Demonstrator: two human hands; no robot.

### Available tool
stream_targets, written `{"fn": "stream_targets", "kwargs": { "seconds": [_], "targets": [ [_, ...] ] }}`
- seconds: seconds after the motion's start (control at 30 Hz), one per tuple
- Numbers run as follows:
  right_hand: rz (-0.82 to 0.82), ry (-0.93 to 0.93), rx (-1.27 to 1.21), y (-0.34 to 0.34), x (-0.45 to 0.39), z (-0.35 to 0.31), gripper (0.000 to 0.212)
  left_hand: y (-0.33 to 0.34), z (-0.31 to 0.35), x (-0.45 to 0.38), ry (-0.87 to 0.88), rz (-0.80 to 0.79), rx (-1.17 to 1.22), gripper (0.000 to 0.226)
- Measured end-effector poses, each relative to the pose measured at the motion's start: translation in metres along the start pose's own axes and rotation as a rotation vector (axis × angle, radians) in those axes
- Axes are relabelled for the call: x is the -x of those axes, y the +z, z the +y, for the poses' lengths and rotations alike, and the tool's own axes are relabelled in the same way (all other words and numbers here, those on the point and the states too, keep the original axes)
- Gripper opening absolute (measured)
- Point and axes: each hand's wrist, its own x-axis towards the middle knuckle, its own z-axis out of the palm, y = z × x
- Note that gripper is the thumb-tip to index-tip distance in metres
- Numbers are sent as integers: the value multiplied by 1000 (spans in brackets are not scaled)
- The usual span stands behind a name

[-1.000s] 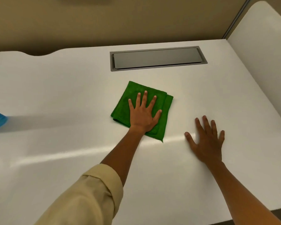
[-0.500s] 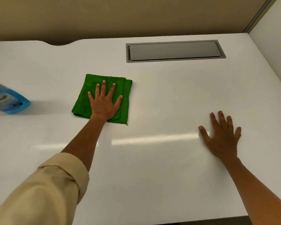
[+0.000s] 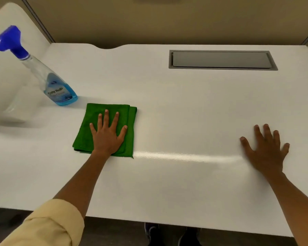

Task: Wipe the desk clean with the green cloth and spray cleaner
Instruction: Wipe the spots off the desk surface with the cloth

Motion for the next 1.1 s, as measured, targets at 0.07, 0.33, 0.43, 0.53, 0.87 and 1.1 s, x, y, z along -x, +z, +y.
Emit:
{"fn": "stream_targets", "kwargs": {
  "seconds": [0.07,0.33,0.43,0.53,0.87,1.1],
  "targets": [
    [1,-3,3,1,0,1,80,2,-1,19,0,1,-1,75],
    [-11,-22,-24,-1,3,-1,82,7,11,83,-9,33,-7,73],
    [-3,-25,-31,-2,6,-1,80,12,30,101,-2,35,-9,73],
    [-2,-25,-33,-1,5,-1,78,18,56,120,24,35,7,72],
    [1,-13,-11,2,3,-1,72,26,174,149,186,-26,40,70],
    [61,-31,-11,4,4,-2,71,32,241,145,315,-53,60,70]
  ]
}}
